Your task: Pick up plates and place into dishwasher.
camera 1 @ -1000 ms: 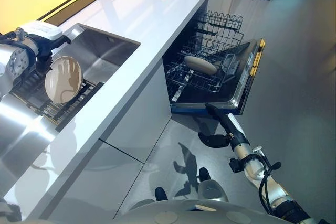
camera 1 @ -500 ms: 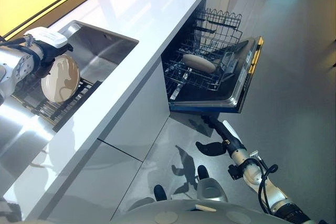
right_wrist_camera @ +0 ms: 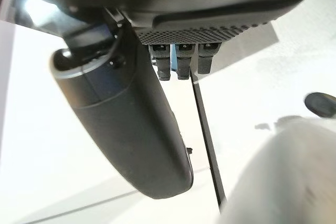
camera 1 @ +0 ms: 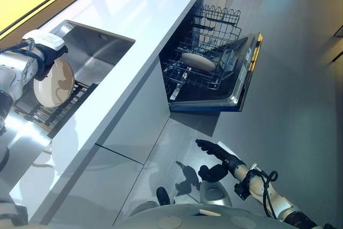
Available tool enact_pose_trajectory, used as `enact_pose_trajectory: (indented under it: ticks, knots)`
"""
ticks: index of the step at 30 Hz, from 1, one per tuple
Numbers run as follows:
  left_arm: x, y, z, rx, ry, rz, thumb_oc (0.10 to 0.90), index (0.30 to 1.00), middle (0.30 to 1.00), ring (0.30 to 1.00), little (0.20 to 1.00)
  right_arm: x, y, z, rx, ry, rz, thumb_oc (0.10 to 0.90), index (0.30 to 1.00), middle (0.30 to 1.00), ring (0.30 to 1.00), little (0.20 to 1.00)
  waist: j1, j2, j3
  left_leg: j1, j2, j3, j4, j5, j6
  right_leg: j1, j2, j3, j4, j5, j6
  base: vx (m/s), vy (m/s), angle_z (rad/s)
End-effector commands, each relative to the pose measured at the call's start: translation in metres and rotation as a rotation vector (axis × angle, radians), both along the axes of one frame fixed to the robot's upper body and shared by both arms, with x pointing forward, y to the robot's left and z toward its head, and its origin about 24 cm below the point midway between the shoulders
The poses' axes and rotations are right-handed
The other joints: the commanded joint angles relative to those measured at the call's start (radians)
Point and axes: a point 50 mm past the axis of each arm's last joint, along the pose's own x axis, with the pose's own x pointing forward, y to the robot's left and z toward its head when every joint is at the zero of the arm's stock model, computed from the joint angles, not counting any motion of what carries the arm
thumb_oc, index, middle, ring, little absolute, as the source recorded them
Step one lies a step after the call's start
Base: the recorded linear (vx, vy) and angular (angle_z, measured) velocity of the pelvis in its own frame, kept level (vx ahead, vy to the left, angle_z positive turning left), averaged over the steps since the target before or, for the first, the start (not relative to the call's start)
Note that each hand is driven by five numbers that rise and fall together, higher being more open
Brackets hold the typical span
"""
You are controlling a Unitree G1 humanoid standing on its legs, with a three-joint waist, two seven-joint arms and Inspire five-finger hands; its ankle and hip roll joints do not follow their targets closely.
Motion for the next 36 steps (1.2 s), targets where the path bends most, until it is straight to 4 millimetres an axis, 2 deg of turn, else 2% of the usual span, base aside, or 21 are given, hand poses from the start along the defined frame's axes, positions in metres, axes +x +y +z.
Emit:
enact_pose_trajectory:
  ticks: [1,15,25,36]
  knots:
    - [0.002,0.010,0.076,0.032,-0.289,0.100,0.800,0.900,0.900,0.900,0.900,0.025,0.005,0.026,0.028,-0.149,0.066,0.800,0.900,0.900,0.900,0.900,-0.016,0.031,-0.039,-0.061,-0.078,-0.049,0.144,-0.178,0.067,-0.140,0.007,0.030,0.095,0.077,0.068,0.04,0.020,-0.01]
    - [0.002,0.017,0.069,0.104,-0.318,0.103,0.800,0.900,0.900,0.900,0.900,0.018,0.000,0.023,0.015,-0.125,0.067,0.800,0.900,0.900,0.900,0.900,-0.045,0.031,-0.035,-0.053,-0.084,-0.049,0.146,-0.181,0.067,-0.158,0.011,0.042,0.113,0.095,0.062,0.04,0.023,-0.04]
    - [0.004,0.019,0.047,0.177,-0.209,0.117,0.800,0.900,0.900,0.900,0.900,0.018,-0.004,0.025,-0.008,-0.127,0.081,0.800,0.900,0.900,0.900,0.900,-0.059,0.040,-0.023,-0.063,-0.087,-0.054,0.149,-0.179,0.063,-0.174,0.013,0.050,0.123,0.102,0.056,0.03,0.032,-0.03]
    - [0.003,0.023,0.030,0.138,-0.082,0.194,0.800,0.900,0.900,0.900,0.900,0.024,-0.005,0.032,-0.027,-0.152,0.105,0.800,0.900,0.900,0.900,0.900,-0.066,0.054,0.000,-0.083,-0.087,-0.051,0.150,-0.169,0.058,-0.190,0.015,0.051,0.129,0.101,0.052,-0.01,0.027,-0.05]
